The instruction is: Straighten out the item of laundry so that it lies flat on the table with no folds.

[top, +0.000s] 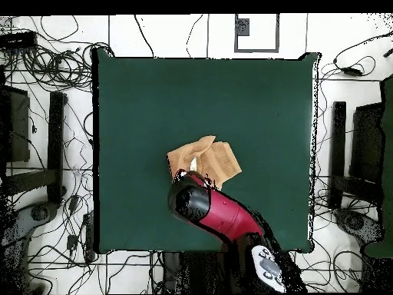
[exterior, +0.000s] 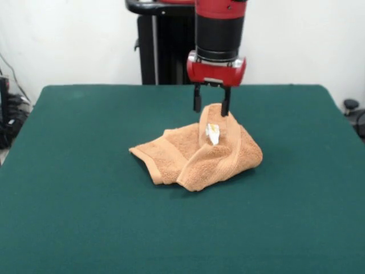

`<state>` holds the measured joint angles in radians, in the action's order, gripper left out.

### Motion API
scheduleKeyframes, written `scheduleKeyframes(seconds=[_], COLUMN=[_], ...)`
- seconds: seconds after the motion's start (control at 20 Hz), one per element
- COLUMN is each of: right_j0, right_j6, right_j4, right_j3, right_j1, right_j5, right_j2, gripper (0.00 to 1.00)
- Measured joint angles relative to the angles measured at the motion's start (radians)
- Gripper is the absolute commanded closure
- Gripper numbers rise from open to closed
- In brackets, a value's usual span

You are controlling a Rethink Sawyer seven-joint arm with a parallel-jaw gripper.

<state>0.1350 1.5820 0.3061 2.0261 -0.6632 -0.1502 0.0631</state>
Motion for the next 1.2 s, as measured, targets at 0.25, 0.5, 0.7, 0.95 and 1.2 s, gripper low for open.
scheduleKeyframes(seconds=[0.25,0.5,0.7,0.95,1.2], right_j0=[0.011,0.023,0.035,0.046,0.044], right_j6=[0.000,0.000,0.000,0.000,0.000], right_j4=[0.000,0.000,0.000,0.000,0.000], right_j3=[0.000,0.000,0.000,0.000,0.000], right_j1=[0.017,0.032,0.033,0.038,0.050], right_j5=[0.005,0.016,0.028,0.057,0.081], right_j2=[0.000,-0.003,-0.013,-0.029,-0.032], gripper=[0.00,0.00,0.00,0.00,0.00])
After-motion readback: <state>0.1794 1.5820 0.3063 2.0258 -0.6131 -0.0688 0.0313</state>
